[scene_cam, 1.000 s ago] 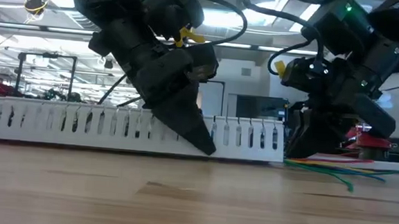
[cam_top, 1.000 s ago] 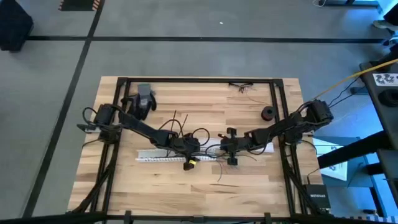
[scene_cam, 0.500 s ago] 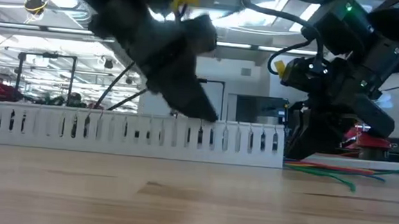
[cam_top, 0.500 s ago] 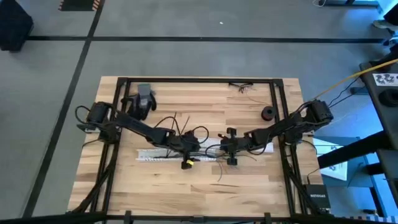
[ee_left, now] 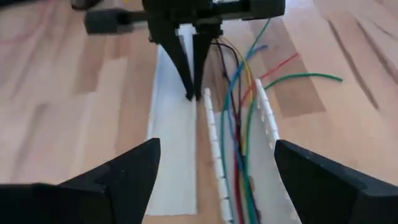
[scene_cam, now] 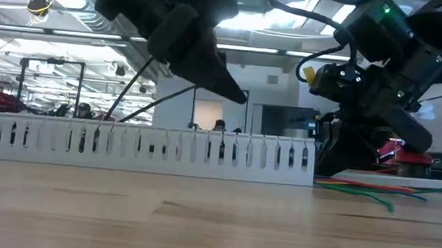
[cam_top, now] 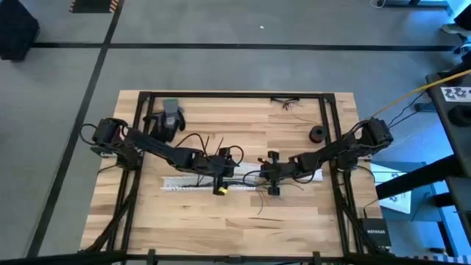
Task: Ziptie cables
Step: Close the white cable duct
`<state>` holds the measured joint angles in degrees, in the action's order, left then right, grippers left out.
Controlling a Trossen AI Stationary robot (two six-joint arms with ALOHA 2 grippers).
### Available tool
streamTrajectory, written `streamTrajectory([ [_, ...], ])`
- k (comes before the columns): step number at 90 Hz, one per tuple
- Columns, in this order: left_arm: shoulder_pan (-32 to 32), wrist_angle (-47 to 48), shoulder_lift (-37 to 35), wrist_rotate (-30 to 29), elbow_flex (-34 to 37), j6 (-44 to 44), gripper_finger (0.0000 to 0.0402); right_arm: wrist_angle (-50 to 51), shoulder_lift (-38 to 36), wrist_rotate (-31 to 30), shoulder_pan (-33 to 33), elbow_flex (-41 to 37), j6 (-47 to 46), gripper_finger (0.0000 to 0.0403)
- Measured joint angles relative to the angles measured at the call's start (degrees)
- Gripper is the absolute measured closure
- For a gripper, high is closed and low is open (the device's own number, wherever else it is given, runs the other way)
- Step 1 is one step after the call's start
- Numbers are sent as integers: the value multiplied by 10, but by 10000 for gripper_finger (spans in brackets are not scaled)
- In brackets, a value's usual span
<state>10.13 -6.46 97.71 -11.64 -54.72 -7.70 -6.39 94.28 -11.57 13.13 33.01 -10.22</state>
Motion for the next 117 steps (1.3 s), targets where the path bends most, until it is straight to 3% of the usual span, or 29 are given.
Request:
streamTrajectory([
  [29, 0, 26, 0, -30, -36, -14, 91, 12, -17, 0, 0, -1, -2, 402],
  [50, 0, 146, -1, -42, -101, -17, 91, 28, -84, -2, -6, -1, -6, 403],
  [67, 8, 205, -29, -75, -108, -12, 91, 65, -144, -2, -25, -1, -18, 403],
  [117, 43, 206, -40, -117, -104, -34, 111, 62, -212, 113, -31, -1, -29, 403],
])
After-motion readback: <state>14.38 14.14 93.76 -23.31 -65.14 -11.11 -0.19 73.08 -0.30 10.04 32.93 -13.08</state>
